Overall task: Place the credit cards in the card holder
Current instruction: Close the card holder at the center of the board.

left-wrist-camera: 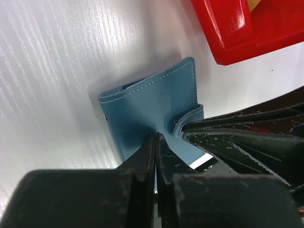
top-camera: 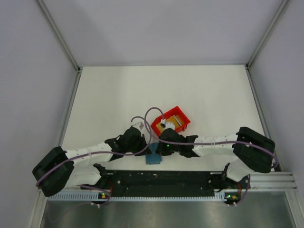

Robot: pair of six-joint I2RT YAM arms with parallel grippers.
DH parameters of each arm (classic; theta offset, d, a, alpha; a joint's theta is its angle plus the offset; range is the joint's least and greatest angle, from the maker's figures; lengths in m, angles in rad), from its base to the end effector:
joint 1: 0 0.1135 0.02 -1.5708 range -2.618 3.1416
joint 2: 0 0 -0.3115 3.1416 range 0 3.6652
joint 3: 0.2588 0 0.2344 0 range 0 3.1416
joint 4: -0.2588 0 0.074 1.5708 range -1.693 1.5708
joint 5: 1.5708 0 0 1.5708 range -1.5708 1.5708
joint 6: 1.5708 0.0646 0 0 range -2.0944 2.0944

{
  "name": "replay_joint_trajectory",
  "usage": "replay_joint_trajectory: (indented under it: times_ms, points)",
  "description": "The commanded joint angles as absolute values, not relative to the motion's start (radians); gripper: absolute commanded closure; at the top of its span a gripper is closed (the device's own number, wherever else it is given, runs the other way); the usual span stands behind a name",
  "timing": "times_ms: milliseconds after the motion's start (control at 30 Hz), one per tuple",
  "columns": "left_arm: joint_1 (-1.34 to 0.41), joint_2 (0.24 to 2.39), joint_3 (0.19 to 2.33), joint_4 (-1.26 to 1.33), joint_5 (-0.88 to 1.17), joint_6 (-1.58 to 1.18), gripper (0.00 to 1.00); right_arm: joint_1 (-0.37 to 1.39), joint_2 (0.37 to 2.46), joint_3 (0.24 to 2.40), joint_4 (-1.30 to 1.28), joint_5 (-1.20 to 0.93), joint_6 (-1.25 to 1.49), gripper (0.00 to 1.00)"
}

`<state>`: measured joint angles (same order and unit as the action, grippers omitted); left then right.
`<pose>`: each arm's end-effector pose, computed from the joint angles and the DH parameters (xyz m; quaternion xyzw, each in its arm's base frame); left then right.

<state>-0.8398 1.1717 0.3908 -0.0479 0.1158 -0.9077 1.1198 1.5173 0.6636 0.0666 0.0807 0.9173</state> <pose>0.1250 -0.1505 0.1818 -0.0106 0.9306 -0.3121 0.1910 0.1333 0.2634 0.1952 -0.0780 0.9203 0.3053 0.2319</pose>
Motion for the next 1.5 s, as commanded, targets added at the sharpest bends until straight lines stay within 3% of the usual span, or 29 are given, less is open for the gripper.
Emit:
replay_joint_trajectory:
  times_ms: [0, 1467]
  points:
    - [-0.841, 1.192, 0.396, -0.091, 0.094, -0.867, 1.0, 1.082, 1.555, 0.729, -0.044, 0.104, 0.937, 1.0]
    - [-0.839, 1.19, 0.388, -0.074, 0.109, -0.862, 1.0, 1.037, 1.956, 1.037, -0.436, 0.021, 0.865, 1.0]
